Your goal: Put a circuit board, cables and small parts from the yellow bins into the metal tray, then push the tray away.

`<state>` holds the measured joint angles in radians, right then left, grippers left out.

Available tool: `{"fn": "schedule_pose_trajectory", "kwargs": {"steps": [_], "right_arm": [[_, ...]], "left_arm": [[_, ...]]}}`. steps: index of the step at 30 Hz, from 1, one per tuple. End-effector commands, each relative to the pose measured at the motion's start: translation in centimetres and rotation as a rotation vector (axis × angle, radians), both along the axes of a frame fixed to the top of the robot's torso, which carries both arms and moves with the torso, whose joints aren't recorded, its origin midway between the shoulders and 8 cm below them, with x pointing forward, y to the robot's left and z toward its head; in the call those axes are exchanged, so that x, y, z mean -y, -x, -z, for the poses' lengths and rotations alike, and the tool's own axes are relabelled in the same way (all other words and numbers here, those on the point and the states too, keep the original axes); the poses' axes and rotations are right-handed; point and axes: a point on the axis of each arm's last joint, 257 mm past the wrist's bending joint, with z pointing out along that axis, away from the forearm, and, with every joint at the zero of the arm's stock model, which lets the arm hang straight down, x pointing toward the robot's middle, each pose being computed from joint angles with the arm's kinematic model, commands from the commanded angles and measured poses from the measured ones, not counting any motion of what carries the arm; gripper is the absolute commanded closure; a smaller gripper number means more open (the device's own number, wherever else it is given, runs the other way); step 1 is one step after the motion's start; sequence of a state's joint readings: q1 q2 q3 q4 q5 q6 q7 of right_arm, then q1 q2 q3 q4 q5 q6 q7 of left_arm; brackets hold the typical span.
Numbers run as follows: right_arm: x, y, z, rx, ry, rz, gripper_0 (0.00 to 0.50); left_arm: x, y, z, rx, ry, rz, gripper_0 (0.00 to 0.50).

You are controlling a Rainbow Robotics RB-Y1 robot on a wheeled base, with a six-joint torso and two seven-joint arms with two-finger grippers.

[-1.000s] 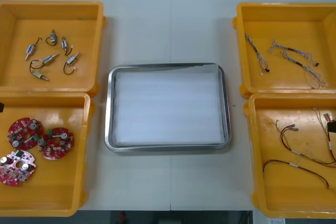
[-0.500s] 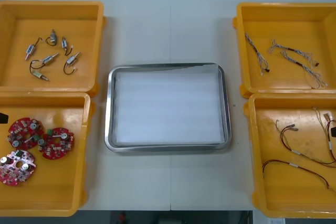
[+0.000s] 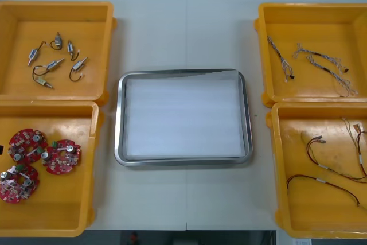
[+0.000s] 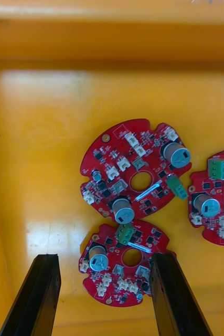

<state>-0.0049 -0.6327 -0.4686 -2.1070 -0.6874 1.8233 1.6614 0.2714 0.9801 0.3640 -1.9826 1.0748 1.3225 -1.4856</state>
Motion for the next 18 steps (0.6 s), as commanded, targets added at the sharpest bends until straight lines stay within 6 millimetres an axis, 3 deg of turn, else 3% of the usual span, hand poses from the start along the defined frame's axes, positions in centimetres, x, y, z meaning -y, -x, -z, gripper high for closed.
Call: {"fn": "schedule_pose_trajectory", "kwargs": {"steps": [1, 10, 18], "right_arm": [[3.0, -0.4, -0.8, 0.036, 0.034, 0.034, 0.000], [3.7, -1.4, 3.4, 0.043, -0.021, 0.057, 0.000], [3.7, -2.0, 6.4, 0.048, -0.048, 0.064, 0.000]], "left_arm": [[-0.7, 1.3, 1.0, -0.014, -0.069, 0.084, 0.000], [-1.0, 1.7, 4.0, -0.025, -0.054, 0.075, 0.000], [-1.0, 2.6, 5.6, -0.043, -0.060, 0.088, 0.000]]}}
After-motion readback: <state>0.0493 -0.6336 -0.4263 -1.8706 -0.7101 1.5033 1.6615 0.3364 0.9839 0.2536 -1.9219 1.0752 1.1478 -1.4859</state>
